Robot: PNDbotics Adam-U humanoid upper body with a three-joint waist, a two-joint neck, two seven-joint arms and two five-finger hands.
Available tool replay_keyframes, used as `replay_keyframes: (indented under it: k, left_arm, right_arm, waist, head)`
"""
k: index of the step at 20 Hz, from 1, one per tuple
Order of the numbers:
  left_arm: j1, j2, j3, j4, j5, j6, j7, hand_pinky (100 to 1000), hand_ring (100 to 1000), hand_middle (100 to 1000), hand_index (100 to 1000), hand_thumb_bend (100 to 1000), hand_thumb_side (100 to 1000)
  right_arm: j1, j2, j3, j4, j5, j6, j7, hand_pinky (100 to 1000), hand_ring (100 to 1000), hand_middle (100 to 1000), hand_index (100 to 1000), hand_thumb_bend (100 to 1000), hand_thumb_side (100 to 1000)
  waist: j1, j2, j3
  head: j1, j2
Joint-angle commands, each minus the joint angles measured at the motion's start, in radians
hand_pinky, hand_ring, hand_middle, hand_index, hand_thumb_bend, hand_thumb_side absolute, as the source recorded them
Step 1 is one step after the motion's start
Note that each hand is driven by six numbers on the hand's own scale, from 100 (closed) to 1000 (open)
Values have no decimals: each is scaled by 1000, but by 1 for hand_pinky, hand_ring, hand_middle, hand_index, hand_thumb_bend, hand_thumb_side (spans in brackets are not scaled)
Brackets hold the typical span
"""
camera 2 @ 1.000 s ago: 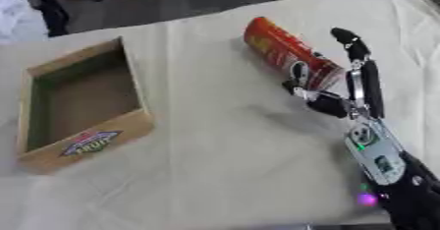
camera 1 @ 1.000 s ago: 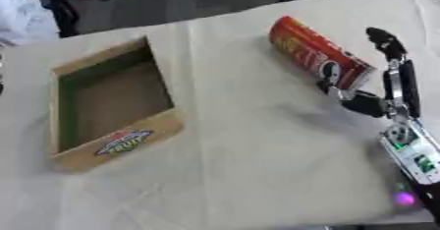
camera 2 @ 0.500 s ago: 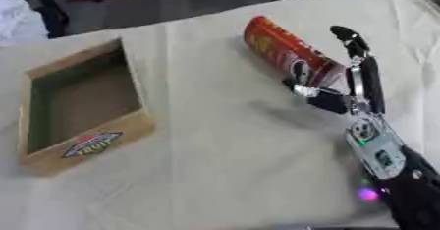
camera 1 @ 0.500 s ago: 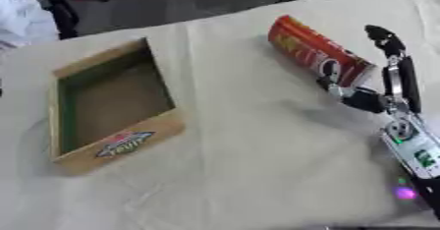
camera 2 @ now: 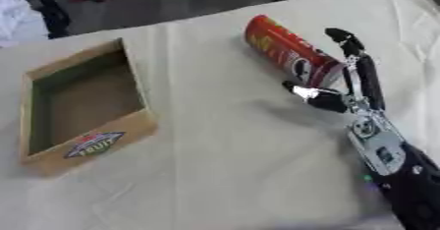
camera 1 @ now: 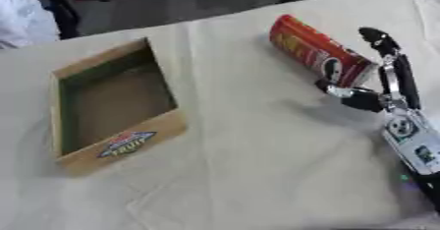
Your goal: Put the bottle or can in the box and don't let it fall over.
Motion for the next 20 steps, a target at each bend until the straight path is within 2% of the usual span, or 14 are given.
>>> replay_keyframes:
  k: [1, 20]
  left_arm:
    - [-12, 17, 3, -16, 3, -2, -2, 786, 851, 749, 735, 489, 681]
    - [-18, 12, 1, -19, 6, -2, -4, 786, 852, 751, 735, 486, 683]
  right_arm:
    - [-1, -11, 1, 27, 3, 2, 12, 867, 866, 854, 899, 732, 414]
    - [-18, -13, -5, 92, 9, 22, 60, 865, 862, 853, 905, 725, 437]
  waist:
    - [2, -5, 2]
    - [11, 12, 7]
  head:
    - [-4, -14]
    - [-12, -32]
